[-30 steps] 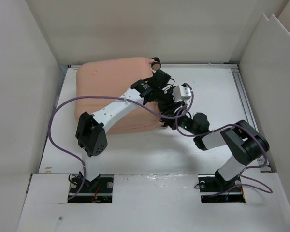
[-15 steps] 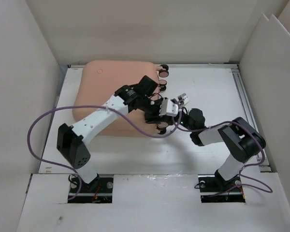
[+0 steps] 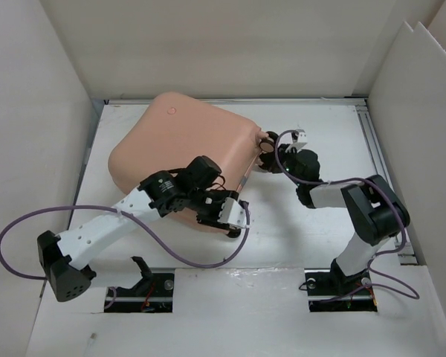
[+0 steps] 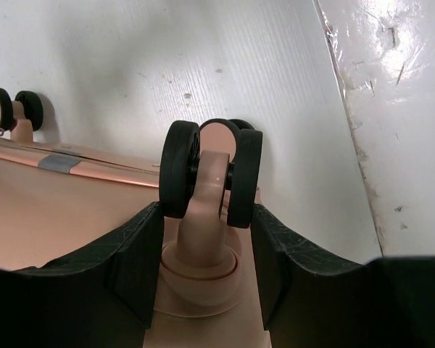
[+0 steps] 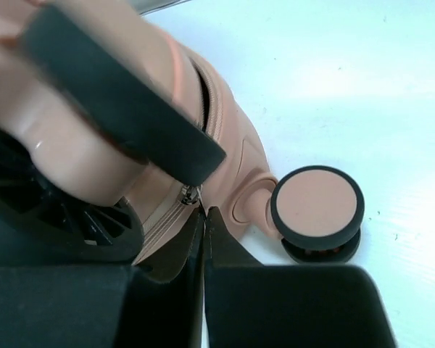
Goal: Pack the luggage
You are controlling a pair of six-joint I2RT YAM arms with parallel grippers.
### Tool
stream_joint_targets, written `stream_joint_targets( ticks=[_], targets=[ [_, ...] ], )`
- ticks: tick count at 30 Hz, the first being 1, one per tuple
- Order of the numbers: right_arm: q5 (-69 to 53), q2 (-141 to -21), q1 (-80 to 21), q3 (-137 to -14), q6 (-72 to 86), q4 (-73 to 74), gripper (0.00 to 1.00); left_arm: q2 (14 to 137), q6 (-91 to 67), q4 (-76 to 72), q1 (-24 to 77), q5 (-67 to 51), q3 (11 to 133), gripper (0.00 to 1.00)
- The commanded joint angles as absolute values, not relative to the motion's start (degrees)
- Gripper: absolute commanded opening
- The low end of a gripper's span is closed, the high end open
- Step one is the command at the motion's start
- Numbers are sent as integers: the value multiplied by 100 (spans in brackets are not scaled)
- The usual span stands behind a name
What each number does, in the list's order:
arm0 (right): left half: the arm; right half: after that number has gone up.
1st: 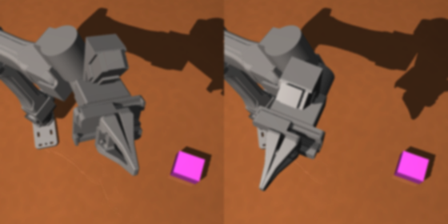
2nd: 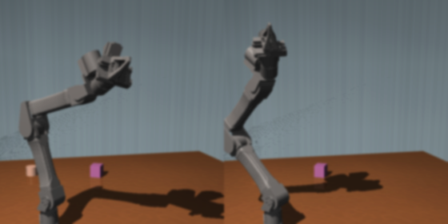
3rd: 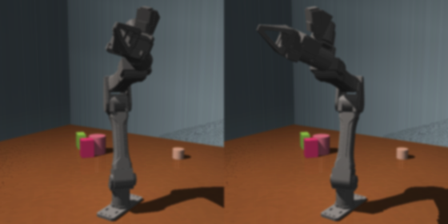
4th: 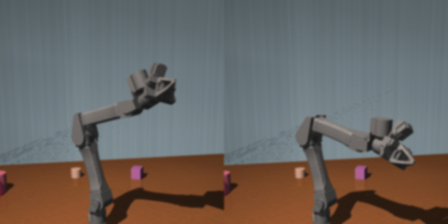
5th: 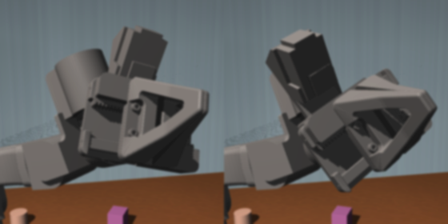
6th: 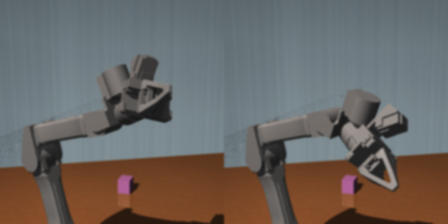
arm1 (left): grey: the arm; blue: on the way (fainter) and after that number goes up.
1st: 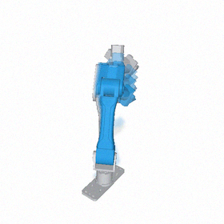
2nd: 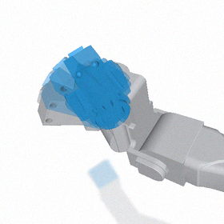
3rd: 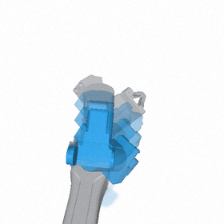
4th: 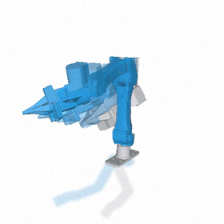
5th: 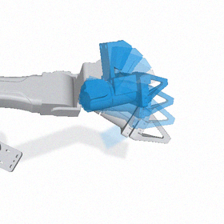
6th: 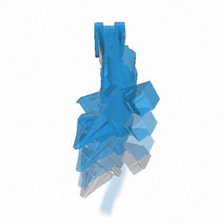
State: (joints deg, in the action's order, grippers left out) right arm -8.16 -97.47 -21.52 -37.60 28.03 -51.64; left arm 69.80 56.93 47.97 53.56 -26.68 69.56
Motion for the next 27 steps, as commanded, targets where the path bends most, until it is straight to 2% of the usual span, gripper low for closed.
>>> stream_joint_targets(
  ticks=[1,6,12,14,17,26,27],
  targets=[
    [299,-9887,-1530,-3964,3041,-4773,0,6768,5142,6442,5572,-3164,6592,0],
    [-183,-10230,-1275,-4587,2902,-4842,0,6575,5142,6442,5572,-2840,6329,0],
    [-2457,-10826,-766,-5727,963,-5204,0,6276,5335,6442,5572,-2584,6073,0],
    [-3483,-11038,-590,-6194,608,-4732,0,6153,5388,6442,5572,-2584,5924,0],
    [-4347,-11451,-388,-6994,501,-4562,0,6152,5388,6442,5572,-2531,5924,0],
    [-5265,-12041,-632,-8454,73,-3798,0,5977,5170,6163,5572,-2136,5871,0],
    [-5326,-11980,-711,-8455,-138,-3649,0,5977,5090,6092,5572,-2005,5871,4]
  ],
)
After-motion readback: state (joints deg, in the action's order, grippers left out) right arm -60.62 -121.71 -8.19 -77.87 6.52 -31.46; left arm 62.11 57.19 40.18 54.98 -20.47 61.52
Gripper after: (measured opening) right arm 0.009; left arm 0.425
